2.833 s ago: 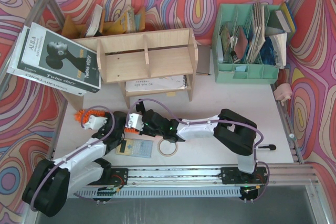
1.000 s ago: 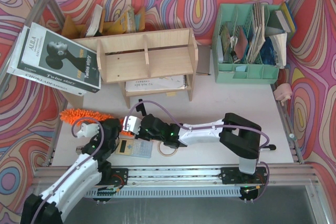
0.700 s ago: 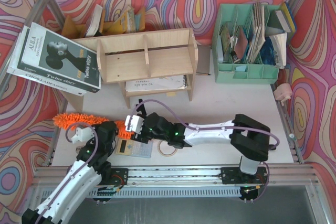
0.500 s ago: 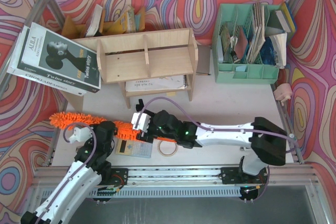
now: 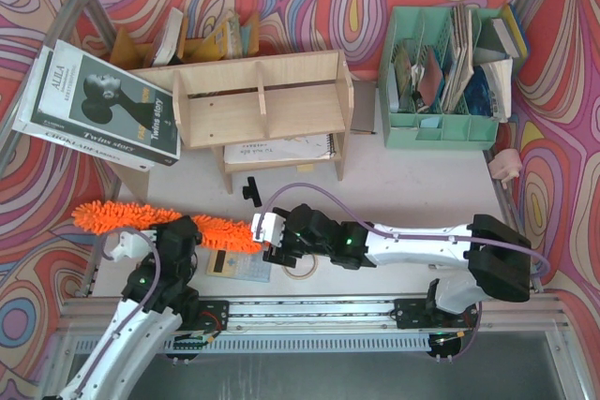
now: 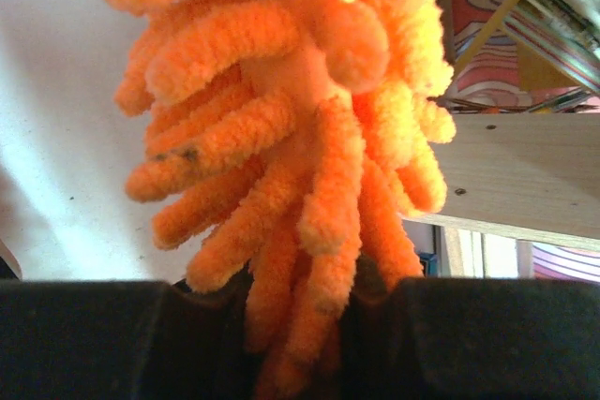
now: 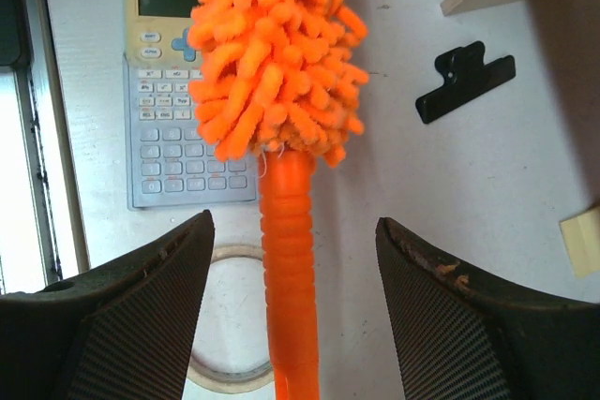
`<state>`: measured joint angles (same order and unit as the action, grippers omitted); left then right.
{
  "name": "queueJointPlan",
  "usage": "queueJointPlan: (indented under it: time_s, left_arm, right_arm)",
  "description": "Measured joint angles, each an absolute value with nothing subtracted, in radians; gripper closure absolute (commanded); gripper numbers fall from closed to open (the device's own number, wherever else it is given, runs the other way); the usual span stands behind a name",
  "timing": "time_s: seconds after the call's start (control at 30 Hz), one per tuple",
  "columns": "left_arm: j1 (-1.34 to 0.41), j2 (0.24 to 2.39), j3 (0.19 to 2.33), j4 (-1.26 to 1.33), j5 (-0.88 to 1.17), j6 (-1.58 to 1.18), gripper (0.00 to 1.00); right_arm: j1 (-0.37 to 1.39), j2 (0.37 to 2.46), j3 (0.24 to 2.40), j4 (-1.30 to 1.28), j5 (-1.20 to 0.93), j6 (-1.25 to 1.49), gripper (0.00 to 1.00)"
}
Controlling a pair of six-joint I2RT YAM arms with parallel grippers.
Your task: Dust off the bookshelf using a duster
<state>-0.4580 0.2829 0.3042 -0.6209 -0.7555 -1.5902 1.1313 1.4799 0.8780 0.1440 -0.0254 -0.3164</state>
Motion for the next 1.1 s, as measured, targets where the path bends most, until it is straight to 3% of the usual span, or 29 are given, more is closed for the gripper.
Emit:
queueJointPlan:
  time_s: [0.4, 0.6, 1.1]
  left_arm:
    - [-0.458, 0.207, 0.335, -0.686, -0.742, -1.601, 1.0]
    - [-0.458, 0.188, 0.336, -0.706, -0.714, -1.628, 1.0]
    - [-0.457, 0.167, 0.339, -0.715, -0.7, -1.667, 1.0]
  right_arm:
    - [1.103, 1.594, 0.891, 0.147, -0.069, -0.317, 0.37]
    - [1.087, 1.649, 0.931, 0.159, -0.081, -0.32, 0.43]
    - [1.09, 1.682, 0.957, 0.174, -0.107, -0.334, 0.77]
